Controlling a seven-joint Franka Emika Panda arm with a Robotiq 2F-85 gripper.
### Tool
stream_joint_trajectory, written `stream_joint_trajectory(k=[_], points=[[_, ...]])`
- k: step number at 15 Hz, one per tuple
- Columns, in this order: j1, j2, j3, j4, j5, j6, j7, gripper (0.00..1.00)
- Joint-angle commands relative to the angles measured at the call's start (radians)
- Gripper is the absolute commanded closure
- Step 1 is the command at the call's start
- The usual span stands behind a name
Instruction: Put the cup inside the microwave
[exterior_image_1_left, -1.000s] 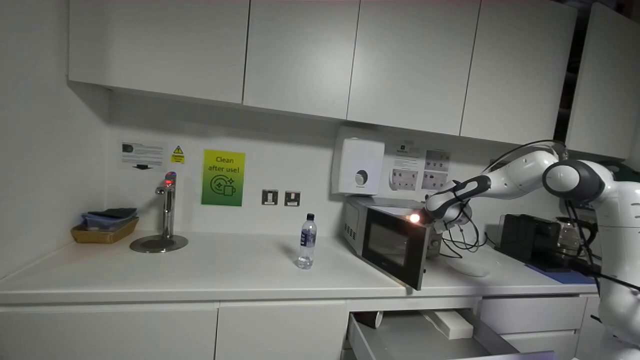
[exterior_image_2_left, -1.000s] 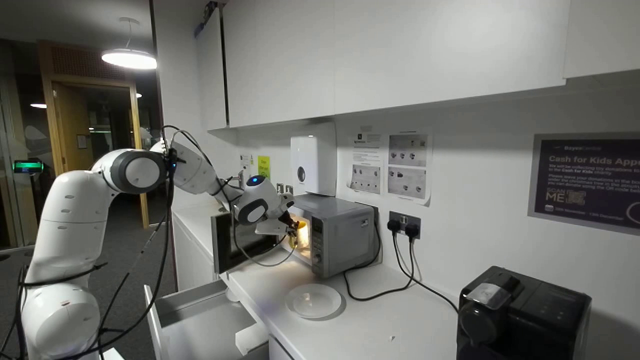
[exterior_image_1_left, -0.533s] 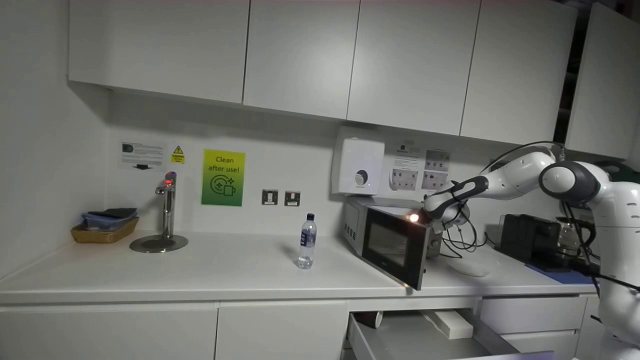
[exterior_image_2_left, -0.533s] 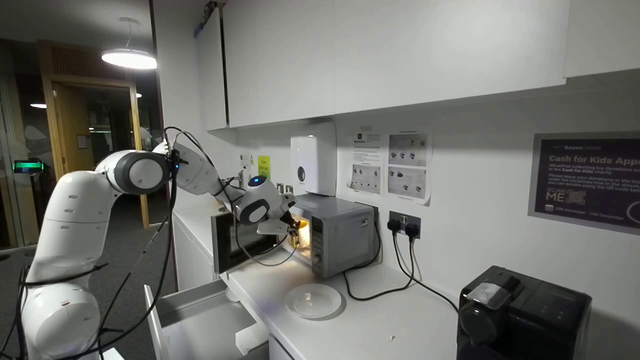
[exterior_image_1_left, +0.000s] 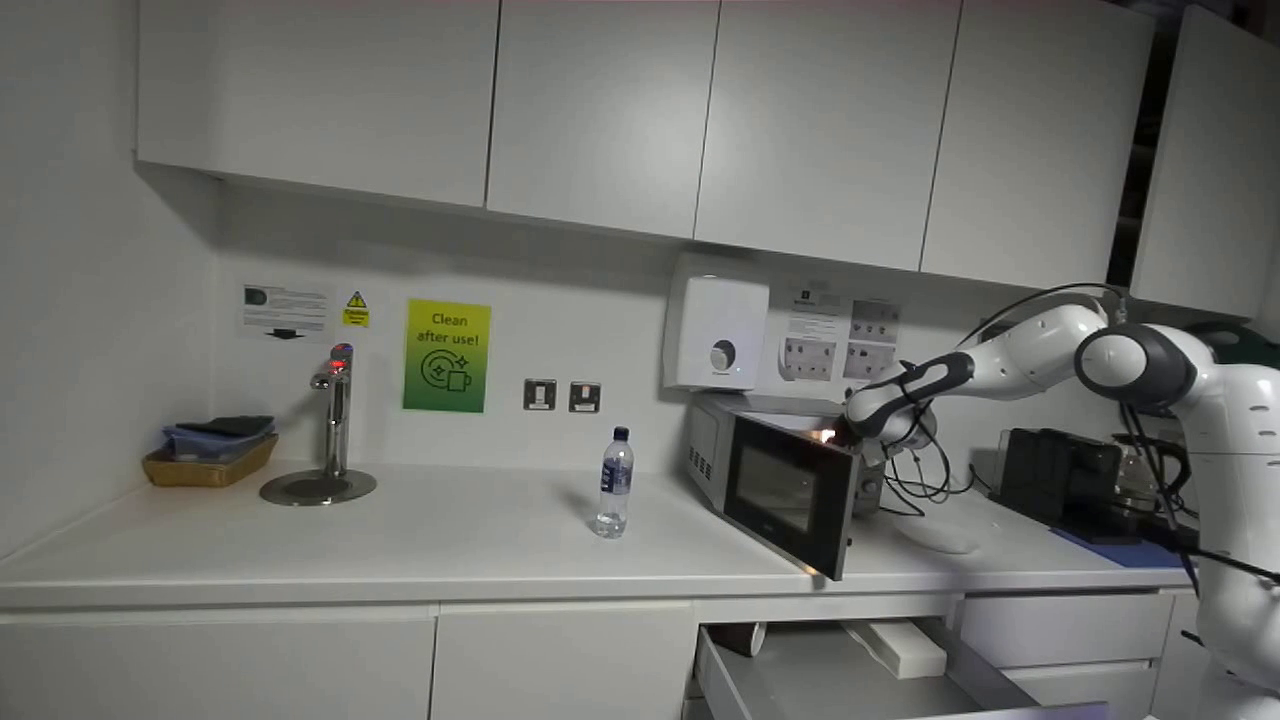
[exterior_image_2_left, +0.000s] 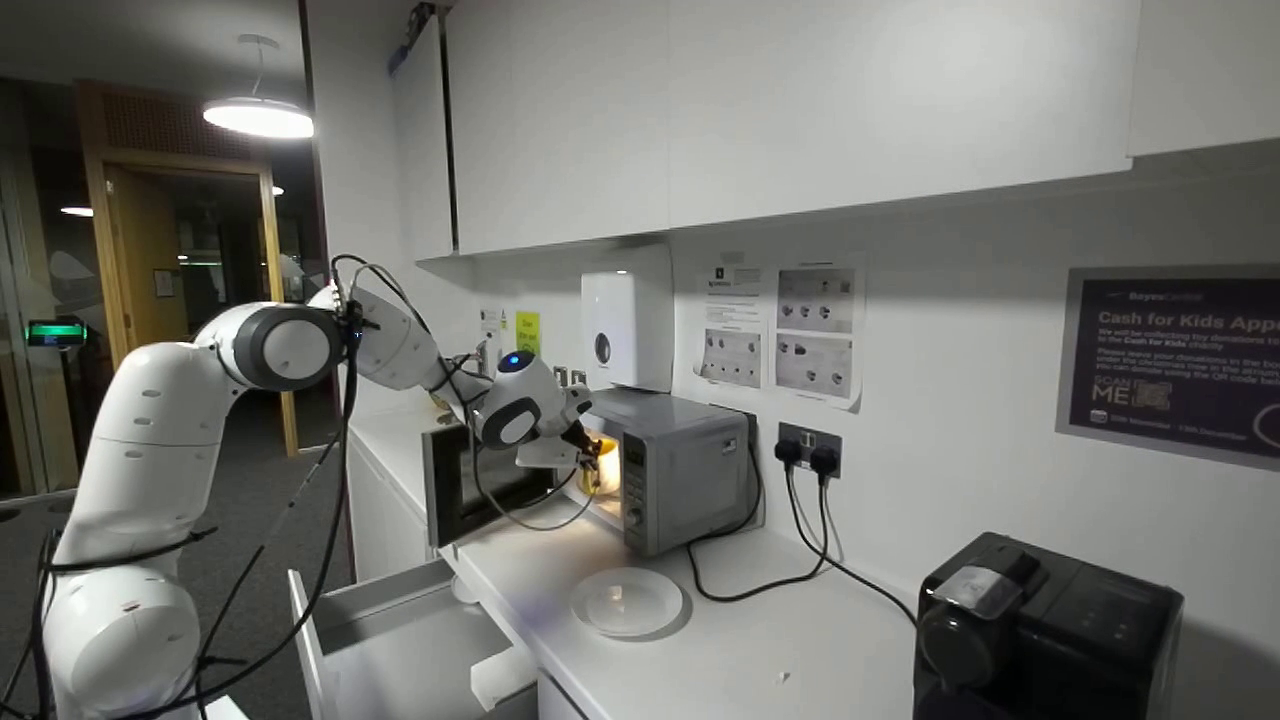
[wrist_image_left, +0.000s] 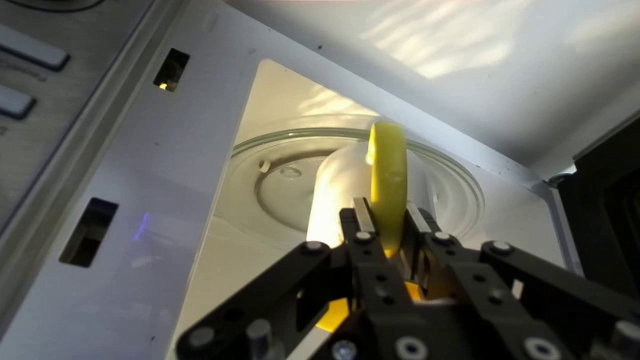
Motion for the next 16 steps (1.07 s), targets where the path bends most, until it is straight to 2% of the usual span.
stream_joint_trajectory(k=[1, 16], points=[[-0.01, 0.021, 0.017, 0.042, 0.018, 0.044, -0.021, 0.96], [-0.009, 0.081, 0.02, 0.094, 0.013, 0.058, -0.013, 0.96]])
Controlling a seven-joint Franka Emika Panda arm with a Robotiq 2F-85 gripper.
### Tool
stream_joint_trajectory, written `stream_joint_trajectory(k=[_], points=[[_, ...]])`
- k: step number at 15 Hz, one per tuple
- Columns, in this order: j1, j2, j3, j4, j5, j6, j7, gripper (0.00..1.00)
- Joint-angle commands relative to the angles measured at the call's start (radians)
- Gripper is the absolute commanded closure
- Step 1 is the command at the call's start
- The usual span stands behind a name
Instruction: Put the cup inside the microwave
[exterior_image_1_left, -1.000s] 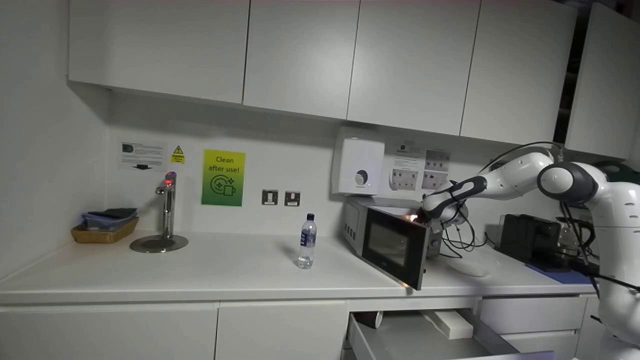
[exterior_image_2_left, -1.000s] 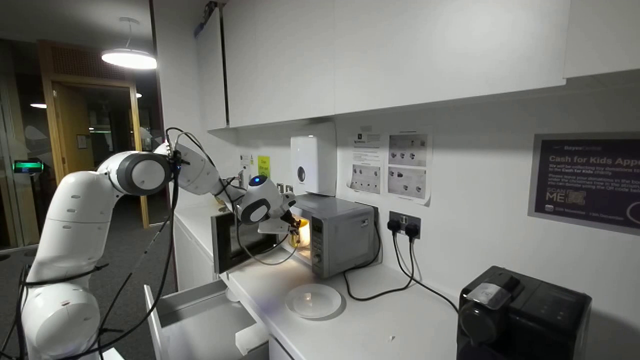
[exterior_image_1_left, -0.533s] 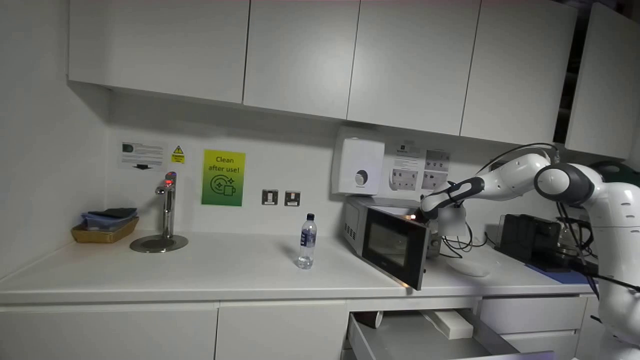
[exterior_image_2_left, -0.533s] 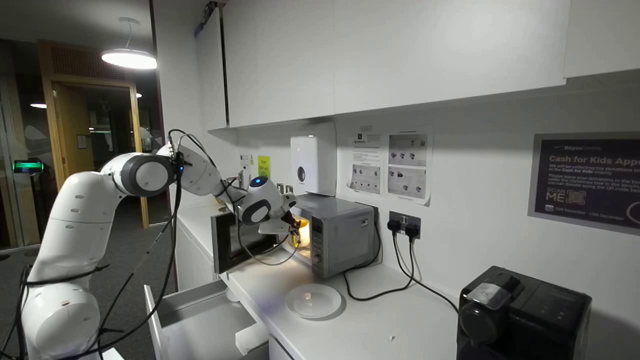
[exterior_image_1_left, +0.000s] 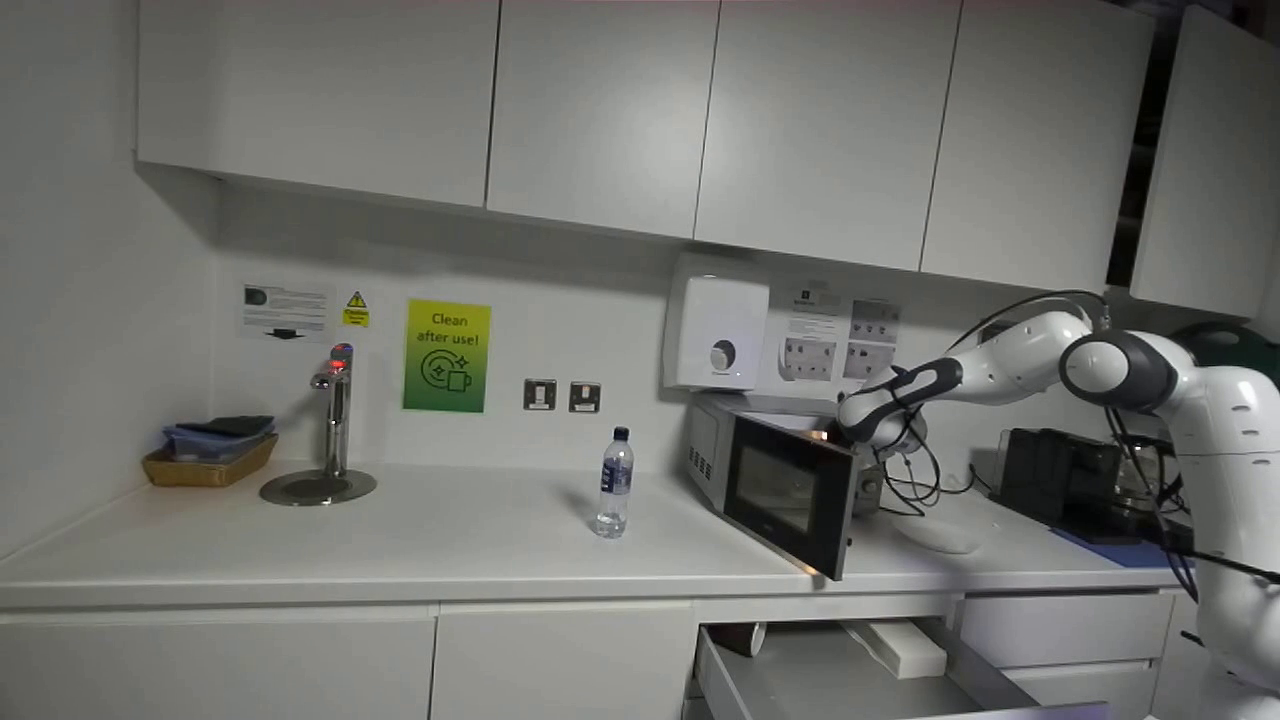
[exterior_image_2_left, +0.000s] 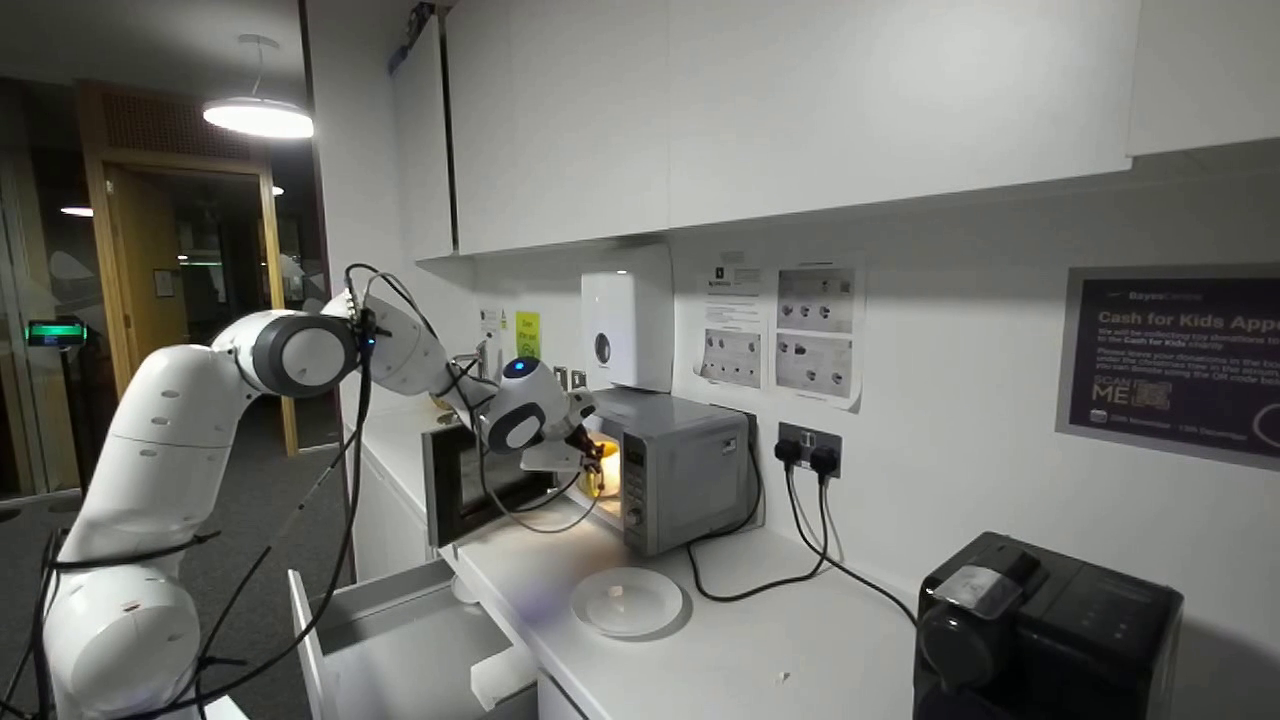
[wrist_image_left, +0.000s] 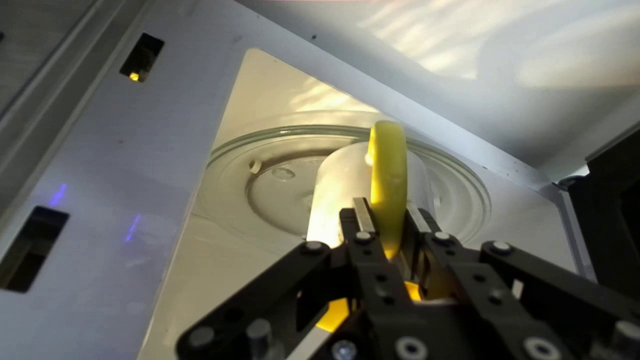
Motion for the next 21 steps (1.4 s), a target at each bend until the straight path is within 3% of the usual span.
stream_joint_trajectory(k=[1, 8, 9, 10, 11, 18, 21], points=[[-0.009, 0.024, 0.01, 0.044, 0.013, 0.05, -0.013, 0.96], [-0.011, 0.037, 0.015, 0.058, 0.015, 0.068, -0.014, 0.96], [-0.013, 0.038, 0.018, 0.06, 0.016, 0.064, -0.018, 0.9], [-0.015, 0.038, 0.021, 0.062, 0.016, 0.059, -0.022, 0.57], [-0.016, 0.038, 0.022, 0.064, 0.015, 0.051, -0.024, 0.56], [-0.02, 0.034, 0.042, 0.08, 0.022, 0.048, -0.026, 0.05], [-0.018, 0.029, 0.047, 0.072, 0.021, 0.044, -0.023, 0.0]])
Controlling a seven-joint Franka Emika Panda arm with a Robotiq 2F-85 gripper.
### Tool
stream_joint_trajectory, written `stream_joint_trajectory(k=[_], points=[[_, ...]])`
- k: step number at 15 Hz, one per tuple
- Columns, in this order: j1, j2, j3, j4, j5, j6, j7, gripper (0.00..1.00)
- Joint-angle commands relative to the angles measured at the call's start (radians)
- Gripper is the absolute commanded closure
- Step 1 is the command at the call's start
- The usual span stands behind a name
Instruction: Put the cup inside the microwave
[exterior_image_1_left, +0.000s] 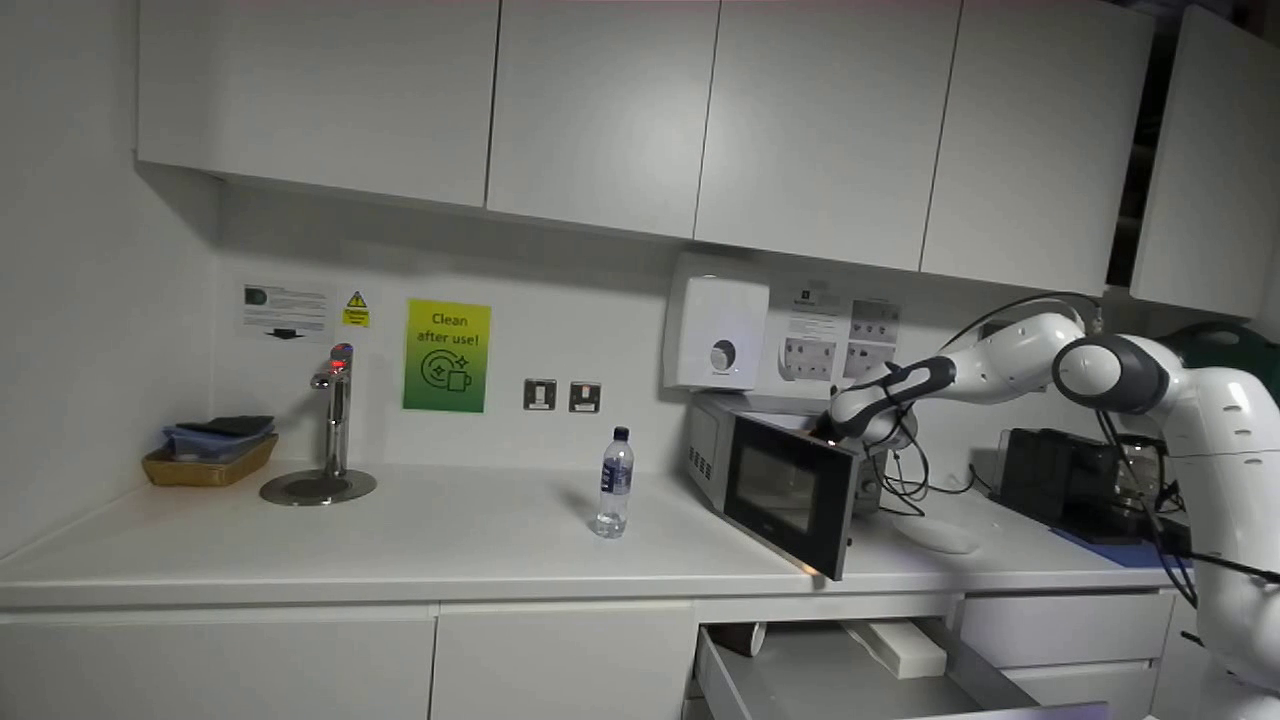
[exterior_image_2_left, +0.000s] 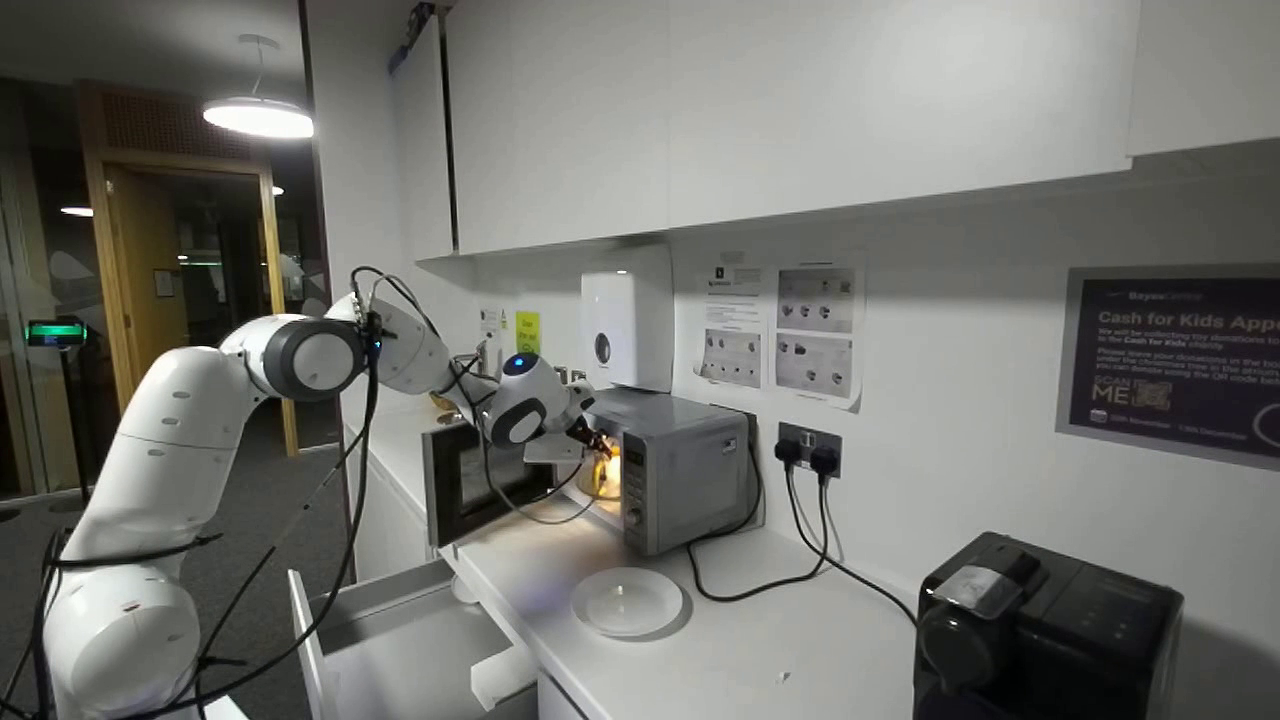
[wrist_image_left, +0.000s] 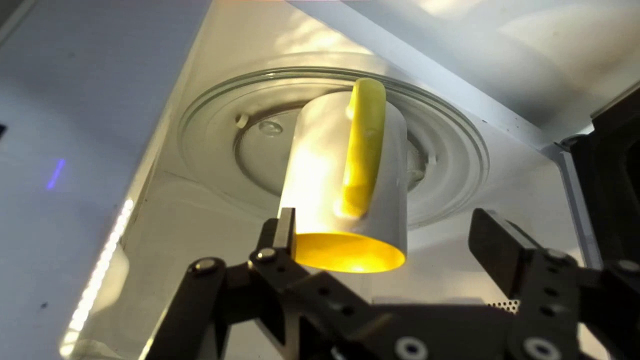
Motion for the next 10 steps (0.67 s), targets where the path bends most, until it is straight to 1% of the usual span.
stream_joint_trajectory(k=[1, 10], points=[[-0.016, -0.007, 0.022, 0.005, 0.018, 0.015, -0.021, 0.0], [0.004, -0.046, 0.007, -0.04, 0.006, 0.009, 0.005, 0.0]])
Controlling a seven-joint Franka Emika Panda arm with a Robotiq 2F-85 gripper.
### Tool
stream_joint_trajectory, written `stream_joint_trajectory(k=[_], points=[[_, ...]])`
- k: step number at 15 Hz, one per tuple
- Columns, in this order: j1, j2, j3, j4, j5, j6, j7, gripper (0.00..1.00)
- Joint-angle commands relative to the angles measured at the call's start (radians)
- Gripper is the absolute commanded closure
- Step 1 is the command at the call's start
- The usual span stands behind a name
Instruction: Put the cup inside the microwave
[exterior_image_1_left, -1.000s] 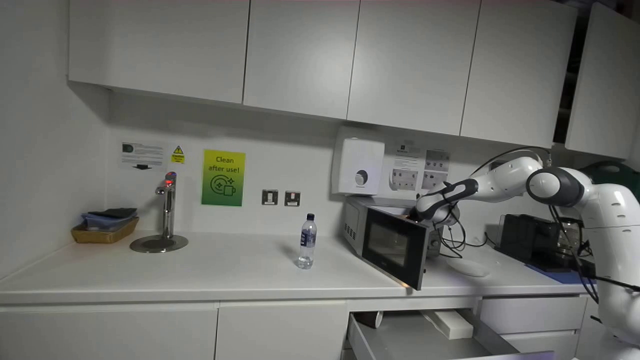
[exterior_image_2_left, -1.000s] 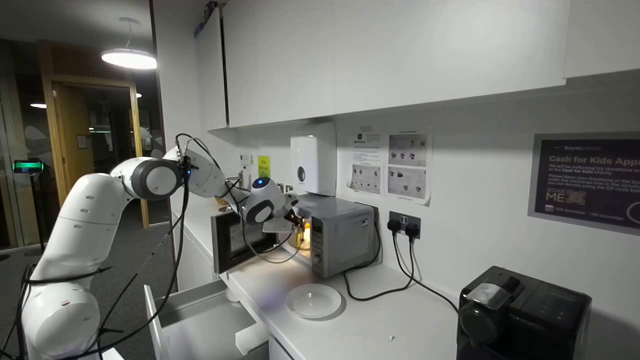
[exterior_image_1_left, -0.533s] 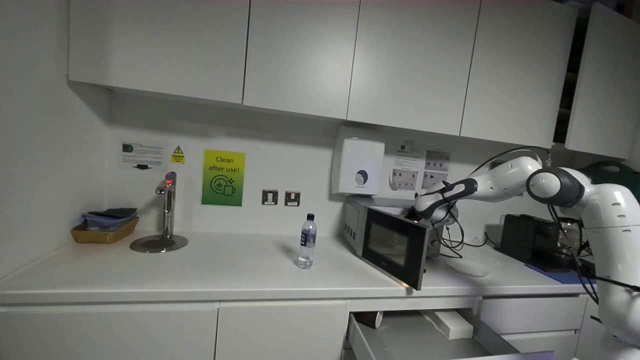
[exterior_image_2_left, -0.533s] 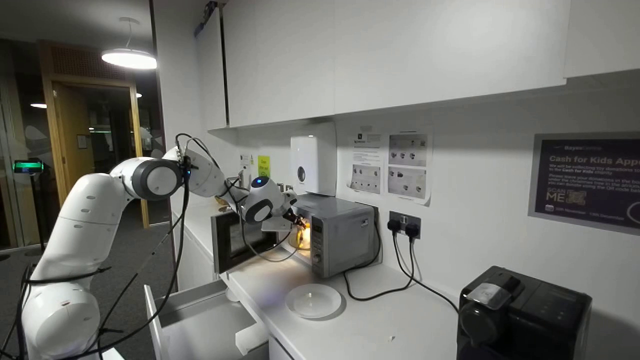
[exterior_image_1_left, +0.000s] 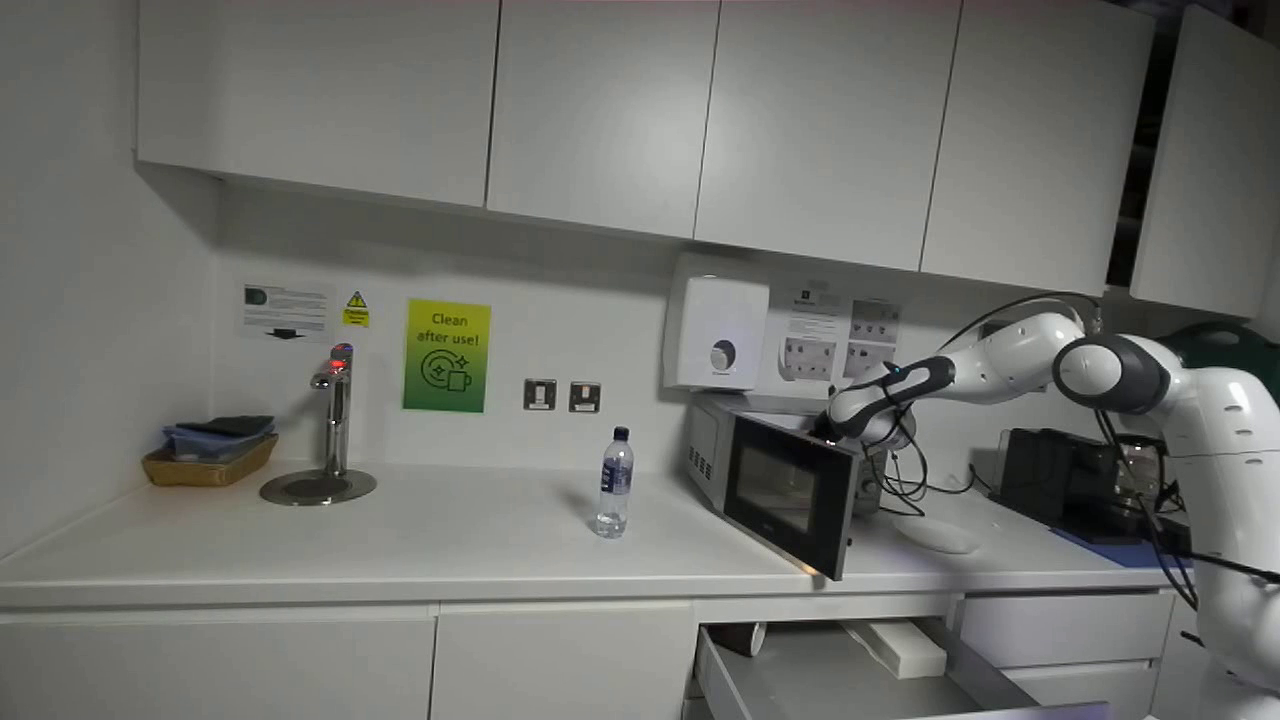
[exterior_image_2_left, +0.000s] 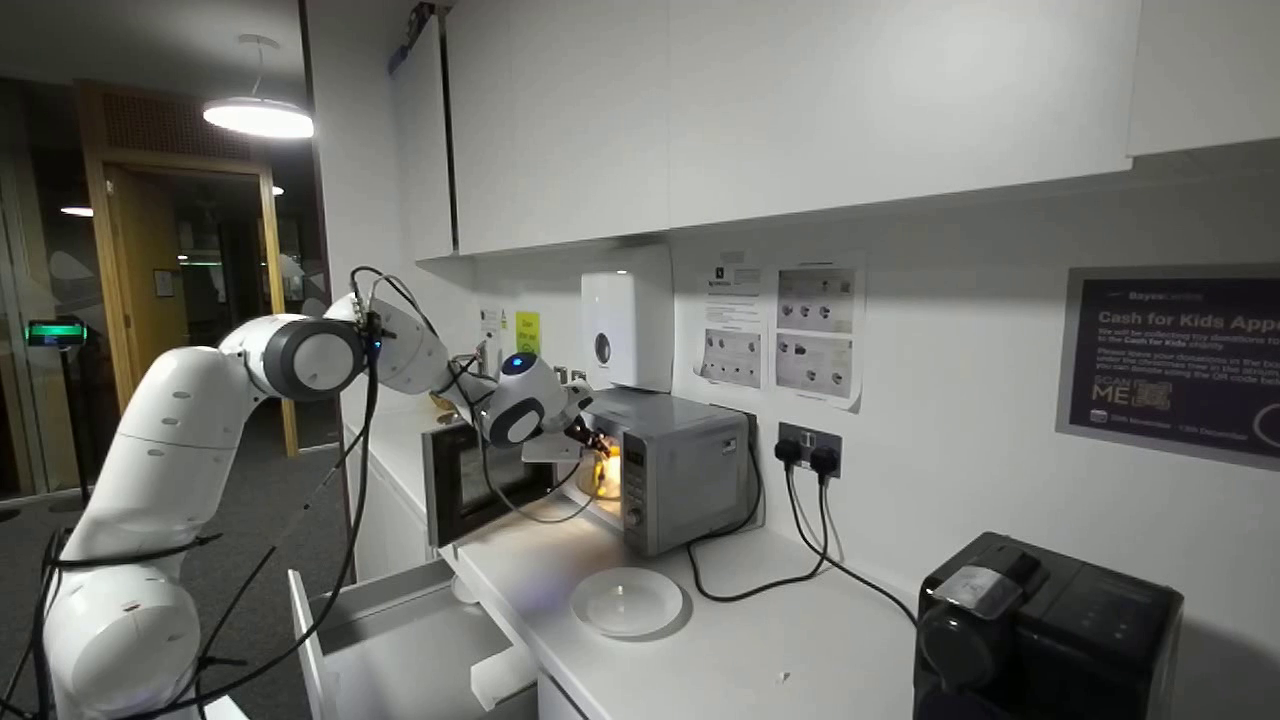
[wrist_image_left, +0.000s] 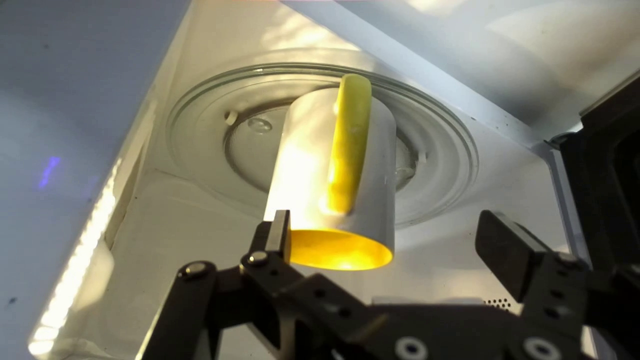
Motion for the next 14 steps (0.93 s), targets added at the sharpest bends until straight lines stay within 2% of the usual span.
stream_joint_trajectory(k=[1, 8, 14], points=[[0.005, -0.052, -0.004, -0.048, 0.001, 0.007, 0.008, 0.0], [0.011, -0.126, 0.009, -0.128, 0.014, -0.02, 0.006, 0.0], [0.019, -0.238, 0.003, -0.238, 0.002, -0.067, 0.015, 0.0]])
